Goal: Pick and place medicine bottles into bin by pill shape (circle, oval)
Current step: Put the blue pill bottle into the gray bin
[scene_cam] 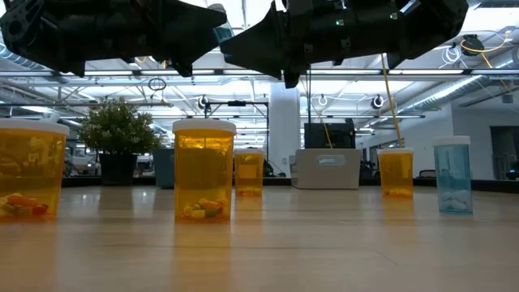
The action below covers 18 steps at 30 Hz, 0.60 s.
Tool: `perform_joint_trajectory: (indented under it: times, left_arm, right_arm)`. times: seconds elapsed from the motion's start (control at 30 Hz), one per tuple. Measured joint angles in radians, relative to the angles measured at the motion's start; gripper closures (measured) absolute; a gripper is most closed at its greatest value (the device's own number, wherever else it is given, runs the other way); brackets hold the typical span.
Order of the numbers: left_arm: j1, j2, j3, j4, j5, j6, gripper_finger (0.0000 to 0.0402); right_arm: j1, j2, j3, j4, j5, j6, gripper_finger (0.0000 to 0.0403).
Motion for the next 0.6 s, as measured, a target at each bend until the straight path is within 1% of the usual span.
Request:
perform_joint_trajectory:
  times: [0.17, 0.3, 0.43, 0.6]
  left_arm:
    - [-0.001, 0.000, 0.000, -0.027, 0.005, -0.018, 0.0180]
    - [-0.001, 0.002, 0.000, -0.046, 0.007, -0.019, 0.0157]
    - [-0.001, 0.002, 0.000, -0.045, 0.006, -0.019, 0.0156]
    - [-0.001, 0.002, 0.000, -0.043, -0.009, -0.014, 0.0185]
  right_arm:
    - [0.000, 0.000, 0.000, 0.010, 0.004, -0.005, 0.0306]
    - [-0.001, 0.000, 0.000, 0.018, 0.007, -0.005, 0.0304]
    - [-0.001, 0.000, 0.000, 0.020, 0.007, -0.005, 0.0302]
    - [-0.001, 0.000, 0.000, 0.021, 0.006, -0.005, 0.0301]
